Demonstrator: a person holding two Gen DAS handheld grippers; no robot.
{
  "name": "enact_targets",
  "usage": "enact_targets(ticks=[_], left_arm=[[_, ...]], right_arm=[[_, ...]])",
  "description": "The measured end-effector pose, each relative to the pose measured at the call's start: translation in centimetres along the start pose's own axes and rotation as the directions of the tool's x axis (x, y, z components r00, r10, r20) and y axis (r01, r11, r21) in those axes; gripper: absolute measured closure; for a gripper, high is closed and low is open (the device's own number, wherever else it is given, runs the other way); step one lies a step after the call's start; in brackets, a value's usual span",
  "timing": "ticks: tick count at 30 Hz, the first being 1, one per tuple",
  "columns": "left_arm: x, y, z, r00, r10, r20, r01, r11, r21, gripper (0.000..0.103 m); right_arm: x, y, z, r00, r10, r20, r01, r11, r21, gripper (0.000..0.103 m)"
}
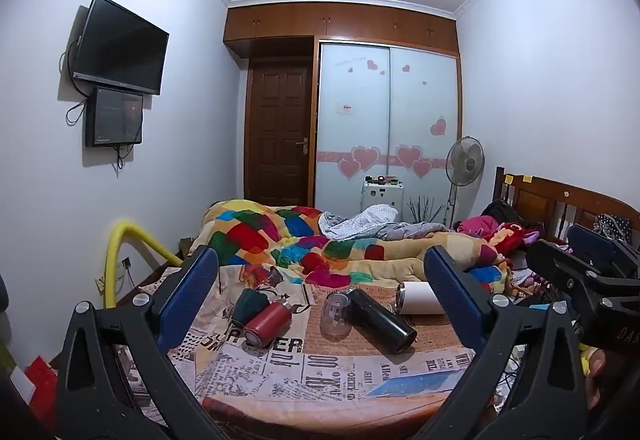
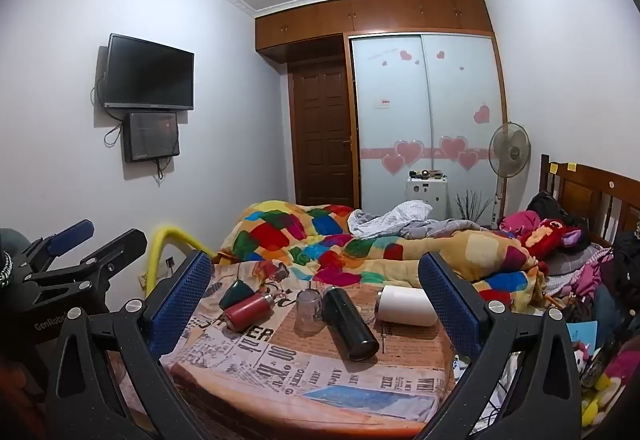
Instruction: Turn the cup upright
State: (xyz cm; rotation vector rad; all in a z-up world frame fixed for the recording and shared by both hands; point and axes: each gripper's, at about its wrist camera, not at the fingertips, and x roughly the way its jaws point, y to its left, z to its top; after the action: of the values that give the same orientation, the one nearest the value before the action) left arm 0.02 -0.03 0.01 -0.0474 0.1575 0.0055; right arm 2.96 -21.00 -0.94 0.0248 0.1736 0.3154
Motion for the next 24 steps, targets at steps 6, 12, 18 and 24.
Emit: enact_targets(ticks=[6, 12, 18, 24], left_arm=[[-0.09, -0.26, 0.25, 1.000, -0.003, 0.004, 0.003, 1.000, 0.009, 0.000], [0.01, -0.12, 0.19, 1.000, -0.002, 0.006, 0.002, 1.000, 0.013, 0.000], [0.15, -0.22, 0.12, 1.000, -0.003, 0.011, 0.003, 1.000, 0.017, 0.000], [0.29, -0.38, 0.35, 1.000, -0.002, 0.012, 0.001, 1.000, 0.024, 0.000]], right_arm=[[0.13, 0.28, 0.06, 1.000, -0.002, -0.009, 0.002, 1.000, -0.005, 0.000], [0.67, 0.20, 0.05, 1.000, 0.000, -0.027, 0.000, 1.000, 0.002, 0.000], [0.52, 0.39, -0.11, 1.000, 0.000, -0.029, 0.000, 1.000, -0.002, 0.000], [0.74, 0.29, -0.72, 0.999, 0.000, -0.035, 0.000, 1.000, 0.004, 0.000]])
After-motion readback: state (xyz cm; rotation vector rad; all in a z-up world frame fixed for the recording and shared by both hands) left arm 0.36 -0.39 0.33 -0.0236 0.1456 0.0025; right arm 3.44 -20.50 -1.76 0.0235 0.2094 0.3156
